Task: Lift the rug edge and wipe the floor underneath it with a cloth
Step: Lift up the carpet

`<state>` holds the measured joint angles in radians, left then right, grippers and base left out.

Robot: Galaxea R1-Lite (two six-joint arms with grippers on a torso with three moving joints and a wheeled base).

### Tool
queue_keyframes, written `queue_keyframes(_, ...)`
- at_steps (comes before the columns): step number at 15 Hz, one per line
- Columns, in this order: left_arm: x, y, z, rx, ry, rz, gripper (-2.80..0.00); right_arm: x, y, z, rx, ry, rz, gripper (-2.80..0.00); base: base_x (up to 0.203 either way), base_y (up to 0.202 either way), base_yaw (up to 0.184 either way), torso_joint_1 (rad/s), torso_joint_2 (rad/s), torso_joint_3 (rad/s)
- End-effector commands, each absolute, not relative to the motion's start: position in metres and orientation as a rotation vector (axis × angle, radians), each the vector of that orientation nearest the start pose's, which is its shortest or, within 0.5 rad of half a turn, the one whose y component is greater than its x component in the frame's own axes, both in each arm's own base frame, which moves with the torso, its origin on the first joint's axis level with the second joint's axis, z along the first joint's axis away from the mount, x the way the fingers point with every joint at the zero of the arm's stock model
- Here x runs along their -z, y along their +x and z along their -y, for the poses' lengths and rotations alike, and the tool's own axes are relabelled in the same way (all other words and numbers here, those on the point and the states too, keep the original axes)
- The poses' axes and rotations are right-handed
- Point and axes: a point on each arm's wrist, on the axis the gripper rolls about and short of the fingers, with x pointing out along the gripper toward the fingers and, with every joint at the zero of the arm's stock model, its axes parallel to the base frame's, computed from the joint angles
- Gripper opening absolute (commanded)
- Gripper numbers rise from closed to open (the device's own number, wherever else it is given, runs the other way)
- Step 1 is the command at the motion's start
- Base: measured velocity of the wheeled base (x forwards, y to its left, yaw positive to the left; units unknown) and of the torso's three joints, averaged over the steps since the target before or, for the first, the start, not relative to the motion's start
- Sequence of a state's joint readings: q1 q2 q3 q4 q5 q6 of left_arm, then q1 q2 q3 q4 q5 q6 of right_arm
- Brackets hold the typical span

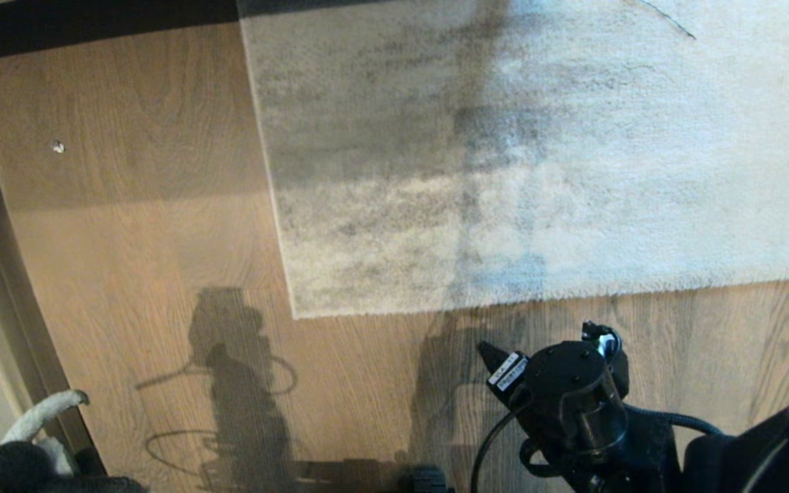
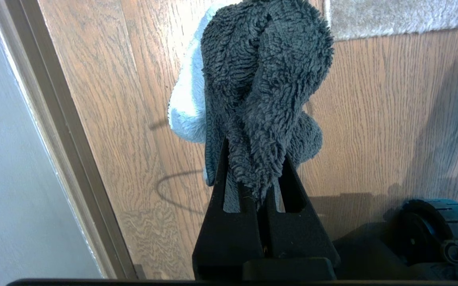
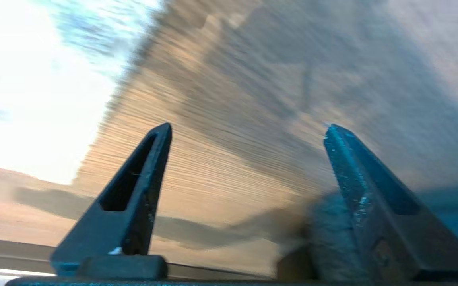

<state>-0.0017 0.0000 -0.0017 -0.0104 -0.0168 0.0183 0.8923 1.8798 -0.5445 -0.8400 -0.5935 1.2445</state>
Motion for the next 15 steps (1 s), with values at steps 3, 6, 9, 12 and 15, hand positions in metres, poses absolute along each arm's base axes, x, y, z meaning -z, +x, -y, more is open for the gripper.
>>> queue_keyframes(3, -0.077, -0.023, 0.0, 0.018, 0.019, 0.012, -2.8, -0.08, 0.203, -0.232, -0.075, 0.968, -0.411, 0.0, 0.0, 0.0, 0.0, 0.0, 0.0, 0.0)
queue_keyframes(6, -0.077, -0.023, 0.0, 0.018, 0.019, 0.012, -2.8, -0.084, 0.208, -0.238, -0.143, 1.006, -0.333, 0.0, 0.0, 0.0, 0.0, 0.0, 0.0, 0.0)
queue_keyframes(9, -0.077, -0.023, 0.0, 0.018, 0.019, 0.012, -2.8, -0.083, 0.209, -0.247, -0.209, 1.013, -0.273, 0.0, 0.0, 0.0, 0.0, 0.0, 0.0, 0.0)
queue_keyframes(12, -0.077, -0.023, 0.0, 0.018, 0.019, 0.012, -2.8, -0.08, 0.211, -0.254, -0.236, 1.033, -0.249, 0.0, 0.0, 0.0, 0.0, 0.0, 0.0, 0.0)
queue_keyframes(15, -0.077, -0.023, 0.0, 0.018, 0.019, 0.012, -2.8, -0.072, 0.214, -0.264, -0.253, 1.014, -0.244, 0.0, 0.0, 0.0, 0.0, 0.0, 0.0, 0.0)
